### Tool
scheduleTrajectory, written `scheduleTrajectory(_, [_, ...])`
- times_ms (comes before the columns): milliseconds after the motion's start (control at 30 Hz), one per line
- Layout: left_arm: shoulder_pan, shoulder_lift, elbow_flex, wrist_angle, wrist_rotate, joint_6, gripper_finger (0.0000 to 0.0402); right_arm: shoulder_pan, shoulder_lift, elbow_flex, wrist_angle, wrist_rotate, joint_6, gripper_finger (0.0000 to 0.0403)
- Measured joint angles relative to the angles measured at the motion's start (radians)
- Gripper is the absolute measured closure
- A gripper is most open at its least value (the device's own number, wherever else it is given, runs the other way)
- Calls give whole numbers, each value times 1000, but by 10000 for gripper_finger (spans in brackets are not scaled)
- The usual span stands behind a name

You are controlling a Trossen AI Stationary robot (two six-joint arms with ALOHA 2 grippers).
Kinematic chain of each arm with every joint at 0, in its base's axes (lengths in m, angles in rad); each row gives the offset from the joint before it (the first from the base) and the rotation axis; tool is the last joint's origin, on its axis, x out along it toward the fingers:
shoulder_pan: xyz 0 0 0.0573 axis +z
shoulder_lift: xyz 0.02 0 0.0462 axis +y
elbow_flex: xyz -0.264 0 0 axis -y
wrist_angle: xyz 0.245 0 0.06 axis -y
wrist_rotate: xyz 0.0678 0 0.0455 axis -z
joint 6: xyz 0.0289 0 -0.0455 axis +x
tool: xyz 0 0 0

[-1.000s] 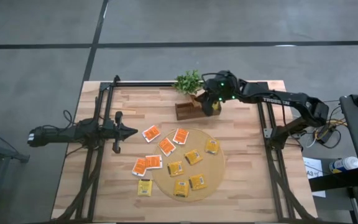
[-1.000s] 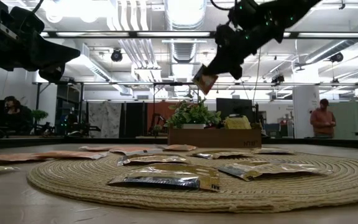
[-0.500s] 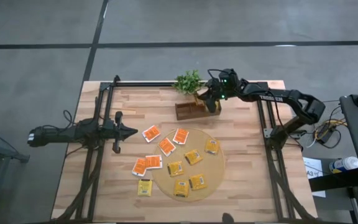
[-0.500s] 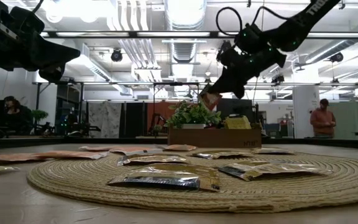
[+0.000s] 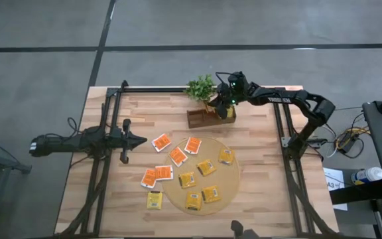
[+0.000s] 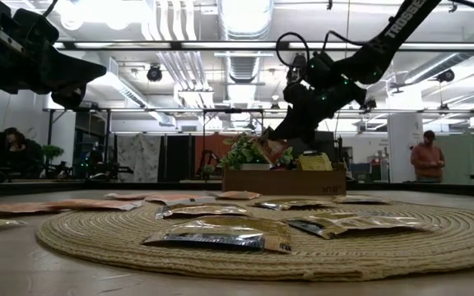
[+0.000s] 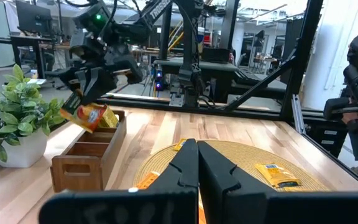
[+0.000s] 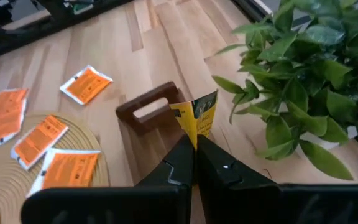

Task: Pick & Place Tea
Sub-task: Put the orange tea bag into the middle section of the wooden organizer

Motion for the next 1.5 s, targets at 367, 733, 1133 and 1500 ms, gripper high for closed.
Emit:
scheduleTrajectory(367, [0,0,0,0,0,0,402,0,49,17,-8,-20,-23,390])
scheduleTrajectory(733, [1,0,0,0,0,0,402,1,52,16,-8,-20,-34,390])
scheduleTrajectory(1133, [0,0,0,0,0,0,402,1,52,16,-8,-17,-30,390])
scheduleTrajectory(1500, [0,0,0,0,0,0,402,-3,52,15,-75,20,-29,387])
